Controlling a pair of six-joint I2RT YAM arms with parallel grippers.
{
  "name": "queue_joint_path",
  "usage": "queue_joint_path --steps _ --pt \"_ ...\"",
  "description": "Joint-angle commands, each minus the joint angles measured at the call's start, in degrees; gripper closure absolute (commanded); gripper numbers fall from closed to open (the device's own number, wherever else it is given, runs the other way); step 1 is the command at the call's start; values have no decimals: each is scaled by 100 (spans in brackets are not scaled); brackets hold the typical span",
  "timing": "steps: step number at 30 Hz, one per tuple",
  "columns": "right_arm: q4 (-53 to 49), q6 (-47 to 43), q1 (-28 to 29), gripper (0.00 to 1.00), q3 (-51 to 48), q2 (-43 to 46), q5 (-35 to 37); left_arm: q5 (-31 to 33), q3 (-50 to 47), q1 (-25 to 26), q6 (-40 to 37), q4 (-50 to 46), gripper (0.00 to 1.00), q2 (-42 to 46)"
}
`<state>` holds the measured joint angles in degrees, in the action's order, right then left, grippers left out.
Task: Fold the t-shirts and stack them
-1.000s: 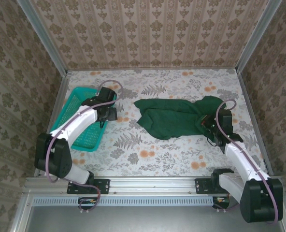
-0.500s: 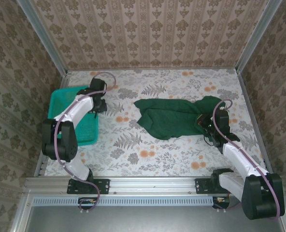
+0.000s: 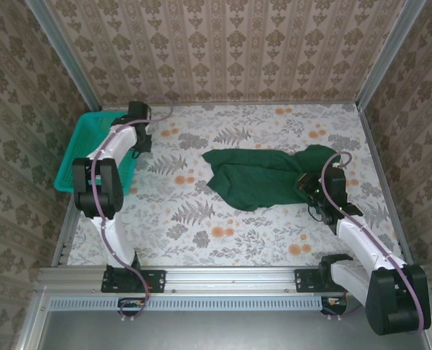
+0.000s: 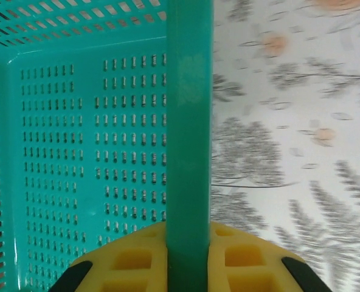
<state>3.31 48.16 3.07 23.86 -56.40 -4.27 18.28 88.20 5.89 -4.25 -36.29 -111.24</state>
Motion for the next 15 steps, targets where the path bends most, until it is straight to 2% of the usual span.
queue_joint_path --steps 1,6,8,9,10,12,15 --pt "182 -13 60 100 -87 85 128 284 -182 -191 -299 81 99 235" --pt "240 -9 97 100 -118 68 153 460 -281 -229 -414 181 99 211" --pt "229 -39 106 100 -110 77 171 434 -287 -226 -400 186 88 239" --pt "201 -52 115 100 -101 85 197 408 -273 -212 -379 158 82 260" --pt "193 -69 122 100 -94 94 228 405 -217 -182 -327 92 71 291" --pt "141 -125 148 100 -66 86 280 430 -17 -61 -180 -134 46 411" --pt "-96 -272 217 84 93 -16 408 648 493 405 103 -641 16 761"
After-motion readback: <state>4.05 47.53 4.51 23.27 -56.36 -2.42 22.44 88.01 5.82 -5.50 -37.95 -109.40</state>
